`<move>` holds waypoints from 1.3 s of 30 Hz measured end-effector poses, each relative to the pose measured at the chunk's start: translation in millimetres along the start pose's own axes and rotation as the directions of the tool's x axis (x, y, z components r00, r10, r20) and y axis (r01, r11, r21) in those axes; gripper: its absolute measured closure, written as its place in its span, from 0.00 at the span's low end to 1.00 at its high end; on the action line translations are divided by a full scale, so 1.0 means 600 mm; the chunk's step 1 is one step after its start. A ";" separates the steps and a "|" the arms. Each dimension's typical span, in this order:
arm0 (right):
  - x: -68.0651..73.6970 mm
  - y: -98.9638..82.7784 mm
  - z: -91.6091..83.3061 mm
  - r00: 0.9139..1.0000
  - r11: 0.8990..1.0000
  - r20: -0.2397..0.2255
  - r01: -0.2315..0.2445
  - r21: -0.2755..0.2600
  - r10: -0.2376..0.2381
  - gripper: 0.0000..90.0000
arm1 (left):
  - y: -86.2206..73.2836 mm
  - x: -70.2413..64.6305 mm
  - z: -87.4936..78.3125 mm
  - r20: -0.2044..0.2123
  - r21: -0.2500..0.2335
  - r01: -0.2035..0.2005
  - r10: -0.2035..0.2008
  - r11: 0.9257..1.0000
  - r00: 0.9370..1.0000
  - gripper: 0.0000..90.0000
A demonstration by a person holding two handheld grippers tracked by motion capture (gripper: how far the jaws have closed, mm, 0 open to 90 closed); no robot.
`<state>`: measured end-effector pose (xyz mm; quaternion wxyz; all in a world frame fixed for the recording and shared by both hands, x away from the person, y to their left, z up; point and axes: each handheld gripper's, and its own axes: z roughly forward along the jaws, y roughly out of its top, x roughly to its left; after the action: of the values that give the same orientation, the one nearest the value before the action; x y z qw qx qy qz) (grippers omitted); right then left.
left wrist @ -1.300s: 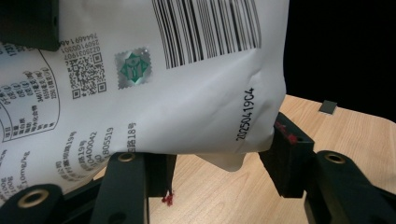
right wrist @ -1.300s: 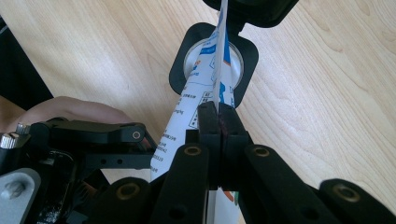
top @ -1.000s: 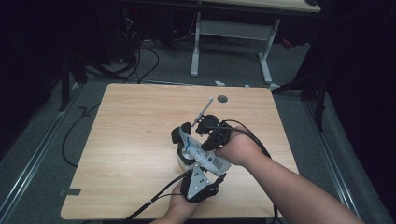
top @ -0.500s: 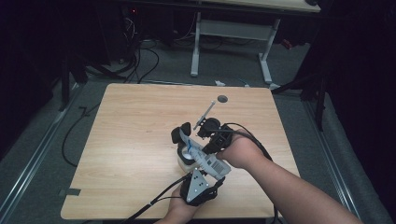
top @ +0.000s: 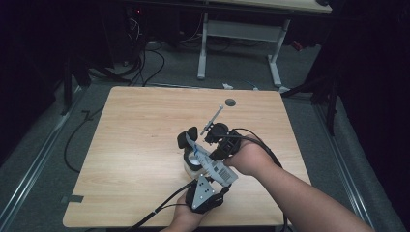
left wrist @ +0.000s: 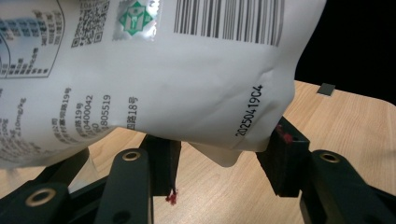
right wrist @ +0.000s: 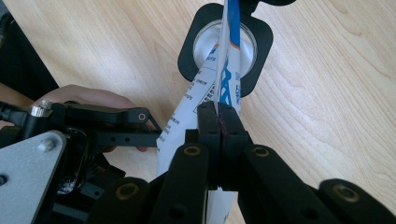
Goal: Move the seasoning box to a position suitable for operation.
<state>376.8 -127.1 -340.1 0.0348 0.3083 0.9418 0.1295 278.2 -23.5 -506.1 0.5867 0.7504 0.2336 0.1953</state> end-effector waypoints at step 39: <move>0.003 -0.021 0.005 1.000 0.999 -0.010 -0.018 -0.034 0.018 1.00 | -0.025 0.014 0.003 -0.026 0.099 0.029 -0.027 0.995 0.999 0.69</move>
<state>368.7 -135.1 -346.1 0.0342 0.3154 0.9368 0.1475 284.3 -16.8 -520.6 0.5482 0.7730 0.2607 0.1845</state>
